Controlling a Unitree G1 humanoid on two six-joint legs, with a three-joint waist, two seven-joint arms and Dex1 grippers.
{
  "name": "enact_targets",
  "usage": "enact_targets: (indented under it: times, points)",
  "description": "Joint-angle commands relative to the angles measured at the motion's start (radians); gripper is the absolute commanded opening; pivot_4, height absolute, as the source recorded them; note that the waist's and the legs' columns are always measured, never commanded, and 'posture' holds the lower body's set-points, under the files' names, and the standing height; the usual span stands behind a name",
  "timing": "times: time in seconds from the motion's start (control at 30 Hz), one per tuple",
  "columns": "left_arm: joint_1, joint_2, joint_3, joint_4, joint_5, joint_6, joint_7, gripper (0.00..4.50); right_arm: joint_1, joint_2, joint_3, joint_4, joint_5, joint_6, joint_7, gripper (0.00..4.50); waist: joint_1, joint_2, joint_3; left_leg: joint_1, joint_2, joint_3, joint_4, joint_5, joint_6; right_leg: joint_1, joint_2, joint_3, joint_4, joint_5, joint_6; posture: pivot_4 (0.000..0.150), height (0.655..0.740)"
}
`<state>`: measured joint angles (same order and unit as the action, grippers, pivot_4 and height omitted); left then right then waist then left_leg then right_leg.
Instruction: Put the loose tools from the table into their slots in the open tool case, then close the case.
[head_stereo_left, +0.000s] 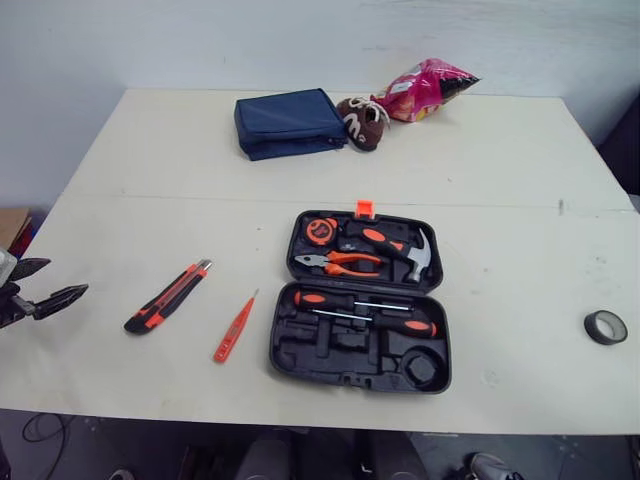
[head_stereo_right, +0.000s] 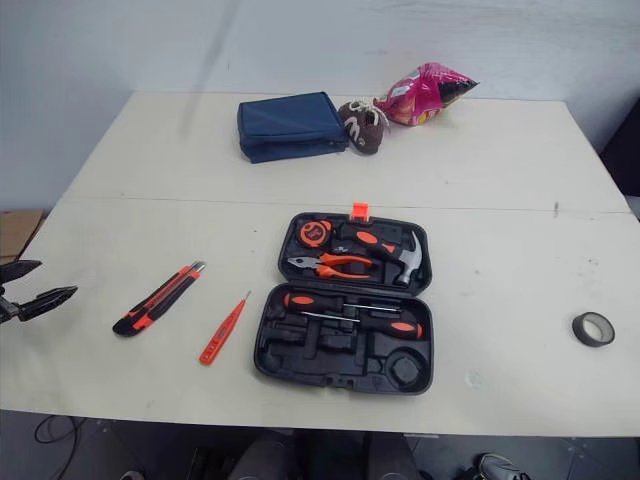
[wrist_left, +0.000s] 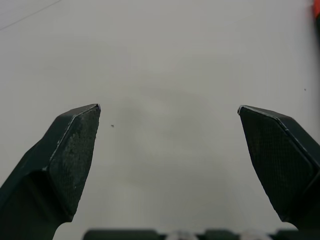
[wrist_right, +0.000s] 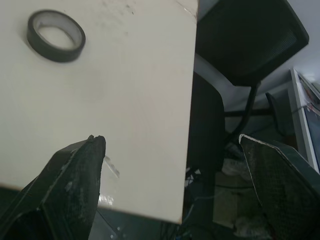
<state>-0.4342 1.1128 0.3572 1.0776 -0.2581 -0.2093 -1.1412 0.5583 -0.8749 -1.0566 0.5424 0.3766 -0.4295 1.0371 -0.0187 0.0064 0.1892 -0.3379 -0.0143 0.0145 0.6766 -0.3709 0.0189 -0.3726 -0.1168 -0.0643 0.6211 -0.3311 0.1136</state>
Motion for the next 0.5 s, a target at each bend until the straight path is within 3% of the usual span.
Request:
enact_targets:
  times: [0.03, 0.27, 0.37, 0.5]
  points:
    - [-0.013, 0.001, 0.023, -0.022, -0.023, -0.017, -0.03, 4.5, -0.022, -0.012, 0.02, -0.052, 0.033, 0.019, -0.007, 4.47, -0.002, 0.0, 0.0, 0.0, 0.0, 0.0, 0.0, 0.0, 0.0, 0.0, 0.0, 0.0, 0.0, 0.0, 0.0, 0.15, 0.74]
    - [-0.02, -0.021, 0.023, -0.067, -0.03, -0.021, -0.072, 4.5, -0.078, 0.027, 0.105, -0.251, 0.108, 0.062, 0.026, 4.47, 0.003, 0.0, 0.0, 0.0, 0.0, 0.001, 0.0, 0.0, 0.0, 0.0, 0.001, -0.001, 0.003, 0.0, 0.0, 0.15, 0.74]
    - [0.049, -0.039, 0.038, -0.208, -0.082, 0.016, -0.149, 4.5, -0.091, 0.086, 0.207, -0.555, 0.199, 0.191, -0.02, 4.47, 0.0, 0.0, -0.001, -0.001, 0.001, 0.001, 0.001, 0.0, 0.0, -0.001, 0.002, -0.001, 0.004, 0.0, 0.0, 0.15, 0.74]
    - [0.214, -0.067, 0.07, -0.483, -0.149, 0.138, -0.161, 4.5, -0.093, 0.138, 0.26, -0.75, 0.325, 0.25, 0.036, 4.47, -0.006, 0.001, 0.0, -0.002, 0.001, 0.001, 0.0, -0.001, 0.0, -0.003, 0.001, 0.001, 0.004, 0.0, 0.0, 0.15, 0.74]
